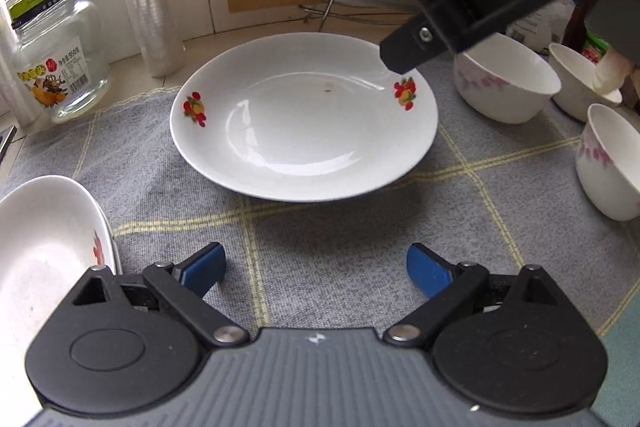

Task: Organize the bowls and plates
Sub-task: 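Grasp the fruit-print plate rim with the right gripper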

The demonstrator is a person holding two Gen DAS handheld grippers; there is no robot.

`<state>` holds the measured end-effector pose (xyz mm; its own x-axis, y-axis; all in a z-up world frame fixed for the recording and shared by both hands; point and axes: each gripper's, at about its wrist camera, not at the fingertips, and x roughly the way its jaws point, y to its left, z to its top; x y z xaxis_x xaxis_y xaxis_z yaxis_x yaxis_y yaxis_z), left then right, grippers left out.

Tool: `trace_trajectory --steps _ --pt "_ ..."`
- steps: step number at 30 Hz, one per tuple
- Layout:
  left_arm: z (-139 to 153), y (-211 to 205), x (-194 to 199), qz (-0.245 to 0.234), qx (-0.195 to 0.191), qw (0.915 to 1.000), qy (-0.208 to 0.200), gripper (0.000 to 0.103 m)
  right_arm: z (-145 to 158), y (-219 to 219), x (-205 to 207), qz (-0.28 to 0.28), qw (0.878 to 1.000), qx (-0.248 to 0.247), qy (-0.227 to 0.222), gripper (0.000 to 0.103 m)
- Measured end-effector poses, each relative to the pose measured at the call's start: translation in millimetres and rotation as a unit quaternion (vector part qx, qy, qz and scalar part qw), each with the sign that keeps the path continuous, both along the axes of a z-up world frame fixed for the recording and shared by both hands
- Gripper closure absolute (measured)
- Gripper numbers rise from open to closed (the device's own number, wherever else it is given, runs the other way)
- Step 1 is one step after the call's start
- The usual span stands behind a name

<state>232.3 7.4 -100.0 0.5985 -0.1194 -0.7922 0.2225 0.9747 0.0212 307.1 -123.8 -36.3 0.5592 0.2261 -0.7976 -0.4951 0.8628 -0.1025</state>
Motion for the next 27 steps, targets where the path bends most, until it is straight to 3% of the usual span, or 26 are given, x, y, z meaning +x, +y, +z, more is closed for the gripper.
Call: trace_trajectory --steps 17,27 --pt "-5 2 18 0.027 -0.004 0.9993 -0.025 0.0 -23 23 63 0.115 0.992 0.013 0.048 0.0" --pt "-3 -2 23 0.028 0.022 0.9982 -0.047 0.001 -39 30 94 0.152 0.983 0.027 0.103 0.0"
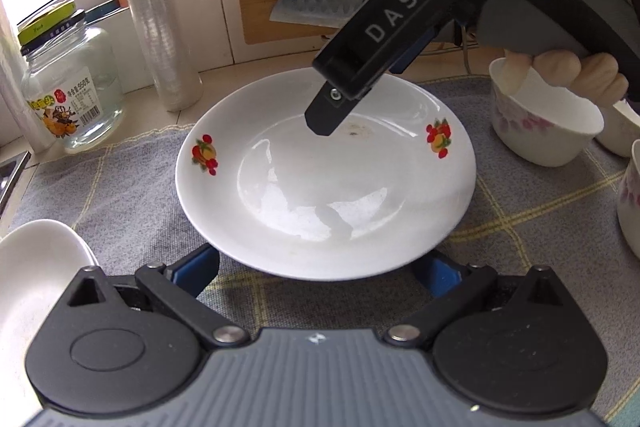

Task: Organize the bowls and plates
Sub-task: 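Grasp the fruit-print plate rim with the right gripper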

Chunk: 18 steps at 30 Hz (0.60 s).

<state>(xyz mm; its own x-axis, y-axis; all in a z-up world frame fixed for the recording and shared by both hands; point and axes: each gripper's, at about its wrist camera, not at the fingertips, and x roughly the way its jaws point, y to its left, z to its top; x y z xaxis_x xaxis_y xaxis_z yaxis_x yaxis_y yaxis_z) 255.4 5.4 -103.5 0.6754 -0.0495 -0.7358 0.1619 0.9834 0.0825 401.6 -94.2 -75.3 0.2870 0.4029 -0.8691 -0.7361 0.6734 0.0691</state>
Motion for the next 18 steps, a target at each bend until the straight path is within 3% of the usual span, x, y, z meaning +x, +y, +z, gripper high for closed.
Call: trace_trajectory --steps 7,18 --pt "1 0 3 -0.015 0.013 0.9998 -0.008 0.001 -3 4 17 0.014 0.999 0.014 0.034 0.002" --pt "0 3 3 -0.025 0.009 0.9996 -0.006 0.001 -10 11 35 0.033 0.996 -0.003 0.087 0.016"
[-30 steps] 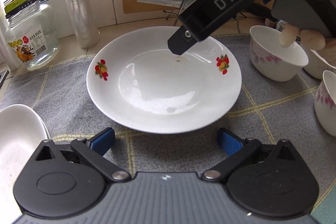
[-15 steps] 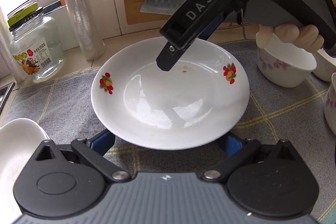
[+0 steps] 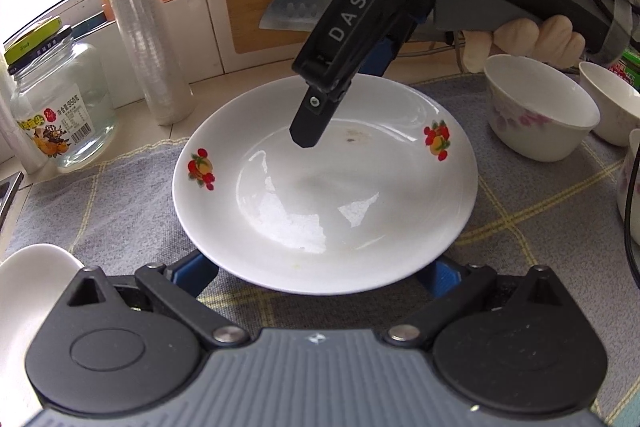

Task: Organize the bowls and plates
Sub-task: 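Grasp the fruit-print plate rim with the right gripper, then carry the held plate with the right gripper toward the plate stack by the sink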

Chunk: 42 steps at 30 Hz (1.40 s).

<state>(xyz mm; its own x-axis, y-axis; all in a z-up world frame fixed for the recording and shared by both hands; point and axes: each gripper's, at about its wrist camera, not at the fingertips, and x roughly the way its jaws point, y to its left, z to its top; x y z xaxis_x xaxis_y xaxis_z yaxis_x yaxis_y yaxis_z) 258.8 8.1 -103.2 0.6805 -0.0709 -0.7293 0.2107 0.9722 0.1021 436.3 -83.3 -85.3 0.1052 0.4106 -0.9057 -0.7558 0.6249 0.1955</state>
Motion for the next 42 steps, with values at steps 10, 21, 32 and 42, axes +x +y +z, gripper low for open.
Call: trace_trajectory --steps 10,21,32,42 --pt "0 -1 1 -0.002 0.005 1.0 0.002 0.001 -5 9 -1 0.034 0.999 -0.028 -0.002 0.016" --pt "3 -4 1 -0.007 0.021 0.9997 0.007 0.001 -3 0 3 0.025 0.999 -0.011 0.018 0.017" --pt "13 -2 -10 -0.024 0.018 0.9996 0.0 0.002 5 -8 -3 0.021 1.0 -0.006 0.014 0.017" --pt "28 4 -26 -0.013 -0.002 0.9999 -0.001 0.002 19 0 -17 0.03 1.0 -0.004 0.0 0.017"
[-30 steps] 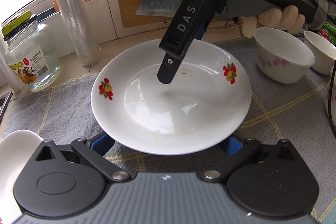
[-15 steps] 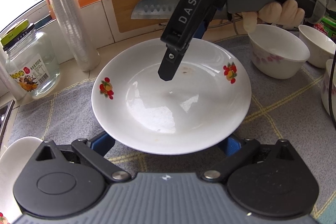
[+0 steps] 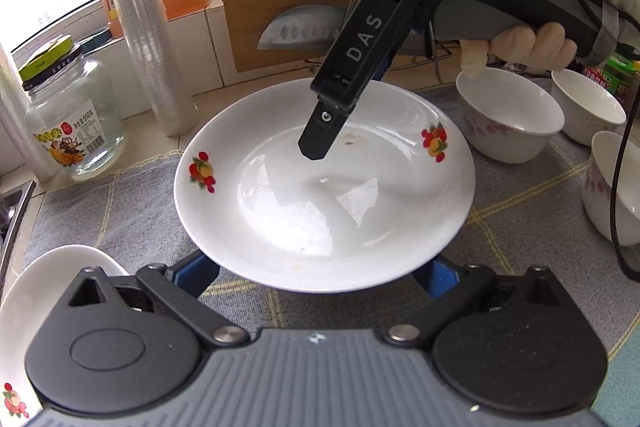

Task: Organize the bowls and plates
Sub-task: 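Carry the held plate with the right gripper toward the plate stack by the sink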

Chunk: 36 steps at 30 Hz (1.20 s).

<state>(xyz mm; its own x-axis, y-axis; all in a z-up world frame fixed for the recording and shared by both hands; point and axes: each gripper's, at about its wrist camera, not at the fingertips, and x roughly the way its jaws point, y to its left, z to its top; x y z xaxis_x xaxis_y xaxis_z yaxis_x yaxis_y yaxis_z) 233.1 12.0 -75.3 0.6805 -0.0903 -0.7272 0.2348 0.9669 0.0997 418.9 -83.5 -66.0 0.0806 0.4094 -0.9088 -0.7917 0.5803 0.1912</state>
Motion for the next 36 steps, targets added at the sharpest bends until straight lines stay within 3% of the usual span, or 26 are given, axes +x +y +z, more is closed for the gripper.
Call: trace_trajectory --steps 20,36 --pt "23 27 -45 0.017 -0.005 0.9998 -0.006 0.002 27 27 -50 0.022 1.0 0.008 -0.016 0.017" --pt "33 78 -79 0.073 -0.001 0.9973 -0.008 0.002 34 96 -79 0.072 0.997 0.017 -0.021 0.017"
